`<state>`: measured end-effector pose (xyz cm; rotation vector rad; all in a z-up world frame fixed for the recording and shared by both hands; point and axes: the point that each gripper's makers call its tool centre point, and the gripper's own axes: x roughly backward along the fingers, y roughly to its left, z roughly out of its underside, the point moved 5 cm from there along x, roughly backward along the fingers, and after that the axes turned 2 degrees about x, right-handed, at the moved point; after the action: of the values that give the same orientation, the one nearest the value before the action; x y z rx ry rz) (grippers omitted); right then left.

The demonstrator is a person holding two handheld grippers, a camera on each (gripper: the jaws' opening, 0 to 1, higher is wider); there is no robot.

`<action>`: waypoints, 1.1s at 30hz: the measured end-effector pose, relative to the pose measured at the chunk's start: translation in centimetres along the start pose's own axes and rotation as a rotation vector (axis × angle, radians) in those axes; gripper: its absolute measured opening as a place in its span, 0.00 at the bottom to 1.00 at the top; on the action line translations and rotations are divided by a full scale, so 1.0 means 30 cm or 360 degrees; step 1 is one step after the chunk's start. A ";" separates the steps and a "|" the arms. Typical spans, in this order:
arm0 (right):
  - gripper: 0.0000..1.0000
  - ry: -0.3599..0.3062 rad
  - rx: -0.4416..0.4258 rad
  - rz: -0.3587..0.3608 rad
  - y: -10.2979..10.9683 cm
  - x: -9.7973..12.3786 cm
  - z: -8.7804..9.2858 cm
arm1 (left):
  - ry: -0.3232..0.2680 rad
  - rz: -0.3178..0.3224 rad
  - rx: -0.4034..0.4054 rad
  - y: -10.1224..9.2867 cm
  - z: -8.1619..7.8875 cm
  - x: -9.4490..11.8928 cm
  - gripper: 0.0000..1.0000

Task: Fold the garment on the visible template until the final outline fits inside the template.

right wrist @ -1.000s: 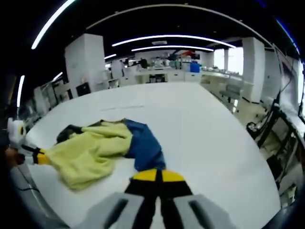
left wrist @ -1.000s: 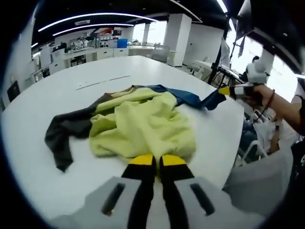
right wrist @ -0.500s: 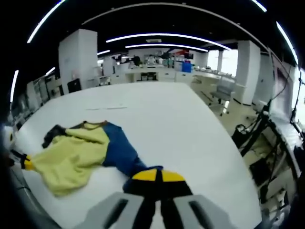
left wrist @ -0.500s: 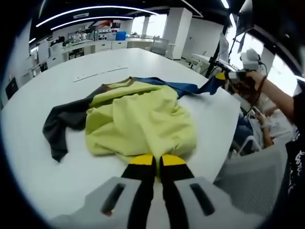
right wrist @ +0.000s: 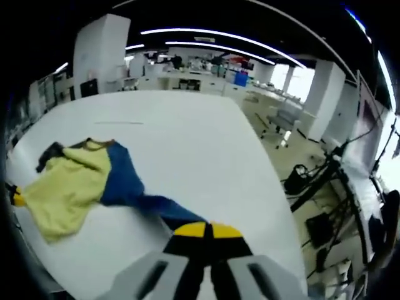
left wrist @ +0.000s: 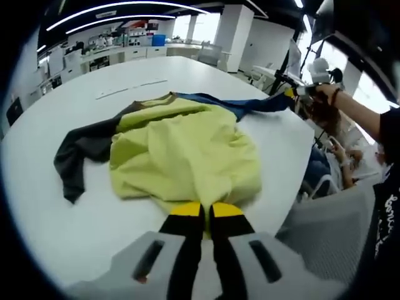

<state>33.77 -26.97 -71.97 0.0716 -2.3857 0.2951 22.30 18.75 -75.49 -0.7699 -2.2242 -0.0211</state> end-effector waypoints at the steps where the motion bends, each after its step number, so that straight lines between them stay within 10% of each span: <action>1: 0.00 0.0006 0.0004 -0.0002 -0.013 -0.007 -0.003 | -0.0001 -0.0002 -0.0003 0.001 -0.002 0.002 0.01; 24: 0.00 0.0245 0.0118 0.0073 -0.139 -0.090 0.052 | 0.0002 -0.0054 0.0019 0.035 -0.005 0.012 0.01; 33: 0.00 0.0335 -0.0030 0.0102 -0.166 -0.155 0.131 | 0.0010 -0.0055 0.0023 0.034 0.000 0.014 0.01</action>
<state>35.29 -32.86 -76.96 -0.0429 -2.1841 0.2954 22.62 19.80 -75.43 -0.7226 -2.2290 -0.0240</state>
